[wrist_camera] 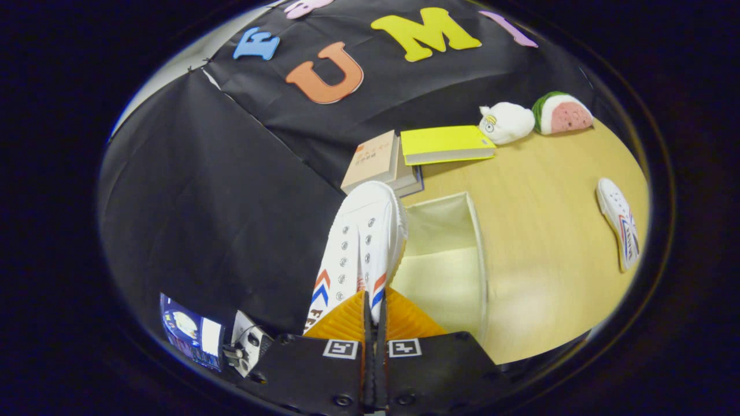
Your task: Open the storage box then place both shoes into the box .Put the left shoe in first, then the right shoe, with the right side of both shoes facing outward in a uniform manner.
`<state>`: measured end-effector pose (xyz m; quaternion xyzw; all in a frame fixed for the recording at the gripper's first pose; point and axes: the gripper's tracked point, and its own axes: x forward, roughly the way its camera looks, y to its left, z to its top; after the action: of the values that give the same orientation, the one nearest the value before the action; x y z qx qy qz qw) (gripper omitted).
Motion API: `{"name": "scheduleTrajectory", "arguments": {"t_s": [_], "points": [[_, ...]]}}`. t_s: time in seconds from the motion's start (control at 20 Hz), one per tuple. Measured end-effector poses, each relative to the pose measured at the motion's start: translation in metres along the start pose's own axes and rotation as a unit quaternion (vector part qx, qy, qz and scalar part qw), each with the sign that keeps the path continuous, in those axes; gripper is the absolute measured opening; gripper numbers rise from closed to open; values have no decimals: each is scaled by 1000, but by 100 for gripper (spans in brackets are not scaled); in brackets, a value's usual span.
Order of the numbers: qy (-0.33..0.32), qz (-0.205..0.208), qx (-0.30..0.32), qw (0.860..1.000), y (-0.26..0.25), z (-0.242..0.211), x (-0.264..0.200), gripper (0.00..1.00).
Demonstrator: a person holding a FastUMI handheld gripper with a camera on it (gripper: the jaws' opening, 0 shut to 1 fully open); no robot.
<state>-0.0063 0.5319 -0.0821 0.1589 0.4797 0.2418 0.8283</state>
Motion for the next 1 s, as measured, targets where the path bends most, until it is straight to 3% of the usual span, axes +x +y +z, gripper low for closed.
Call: {"name": "scheduleTrajectory", "arguments": {"t_s": [0.3,0.6,0.8,1.0], "points": [[35,-55,38,997,-29,-23,53,6],[63,-67,49,995,-29,-33,73,6],[73,-34,43,996,-13,-31,74,19],[59,-27,5,998,-12,-20,61,34]]}}
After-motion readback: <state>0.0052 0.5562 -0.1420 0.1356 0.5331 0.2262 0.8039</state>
